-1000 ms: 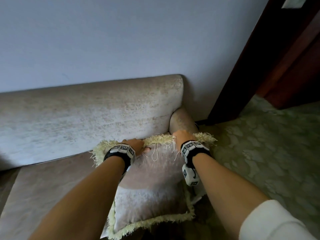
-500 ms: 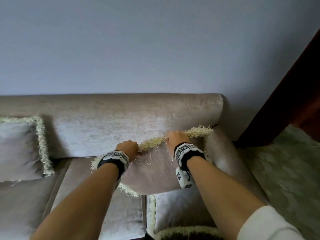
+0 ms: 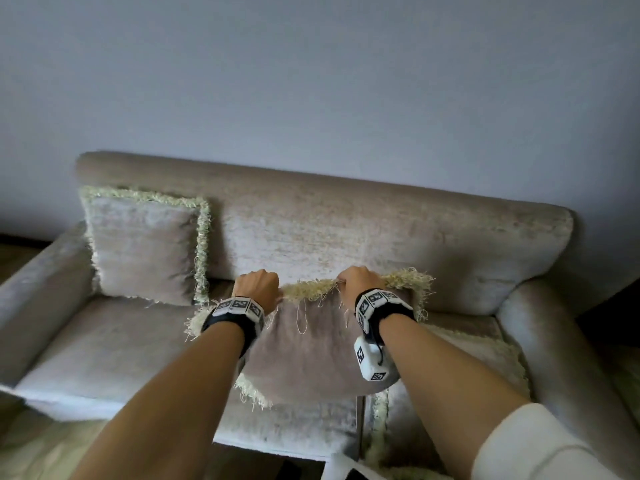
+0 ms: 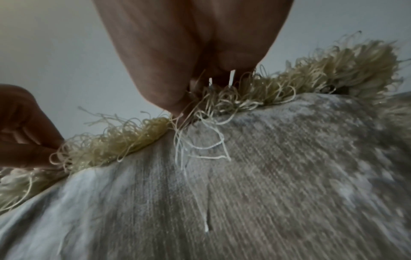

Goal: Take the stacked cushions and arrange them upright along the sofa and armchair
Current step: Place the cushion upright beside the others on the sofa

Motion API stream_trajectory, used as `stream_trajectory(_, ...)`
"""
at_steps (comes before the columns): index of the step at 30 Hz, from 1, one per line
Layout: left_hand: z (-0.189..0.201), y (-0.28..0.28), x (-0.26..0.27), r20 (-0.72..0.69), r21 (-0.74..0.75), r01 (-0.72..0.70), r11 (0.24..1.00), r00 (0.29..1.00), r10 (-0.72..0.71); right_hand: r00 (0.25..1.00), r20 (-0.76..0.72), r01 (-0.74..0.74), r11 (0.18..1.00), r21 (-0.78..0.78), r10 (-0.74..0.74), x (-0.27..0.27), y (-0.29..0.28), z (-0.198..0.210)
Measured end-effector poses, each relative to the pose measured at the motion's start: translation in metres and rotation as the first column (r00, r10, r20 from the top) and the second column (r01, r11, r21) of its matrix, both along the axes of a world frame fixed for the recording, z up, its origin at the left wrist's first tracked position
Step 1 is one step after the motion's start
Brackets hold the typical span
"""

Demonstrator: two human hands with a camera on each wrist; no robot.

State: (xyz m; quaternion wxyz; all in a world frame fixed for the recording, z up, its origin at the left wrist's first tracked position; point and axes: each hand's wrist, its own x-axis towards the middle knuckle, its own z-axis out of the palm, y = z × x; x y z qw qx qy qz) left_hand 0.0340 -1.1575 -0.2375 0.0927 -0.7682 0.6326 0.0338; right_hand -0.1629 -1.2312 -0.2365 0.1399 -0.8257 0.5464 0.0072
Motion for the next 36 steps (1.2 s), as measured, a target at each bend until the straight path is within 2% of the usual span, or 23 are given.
stream_trajectory(5,0.004,-0.014,0.042,-0.034,-0.026,-0.049,0.998,0.998,0.048,0.999,0.029,-0.014,0.999,0.031,0.013,0.037,-0.017,-0.01)
stream_trajectory(12,-0.004,-0.066,0.096,-0.027,0.004,-0.018,1.0,0.999,0.018,0.997,0.068,0.017,0.997,0.081,-0.023,0.092,-0.065,-0.03)
stream_trajectory(19,-0.022,-0.137,0.134,0.004,0.092,-0.001,0.996,1.0,0.0,1.0,-0.013,0.024,0.994,0.104,-0.022,0.128,-0.127,-0.044)
stream_trajectory(25,-0.038,-0.185,0.146,0.001,0.115,0.046,0.992,0.999,-0.047,0.996,-0.069,0.072,0.987,0.143,-0.063,0.134,-0.161,-0.05)
stream_trajectory(31,-0.057,-0.235,0.15,-0.02,0.114,0.098,0.989,0.995,-0.096,0.988,-0.062,0.153,0.973,0.174,-0.144,0.135,-0.198,-0.06)
stream_trajectory(34,-0.065,-0.252,0.15,-0.075,0.085,0.074,0.994,0.995,-0.068,0.981,-0.073,0.187,0.969,0.161,-0.178,0.135,-0.217,-0.069)
stream_trajectory(36,-0.069,-0.261,0.151,-0.136,0.053,0.033,0.998,0.99,-0.026,0.971,-0.012,0.239,0.963,0.123,-0.239,0.138,-0.23,-0.077)
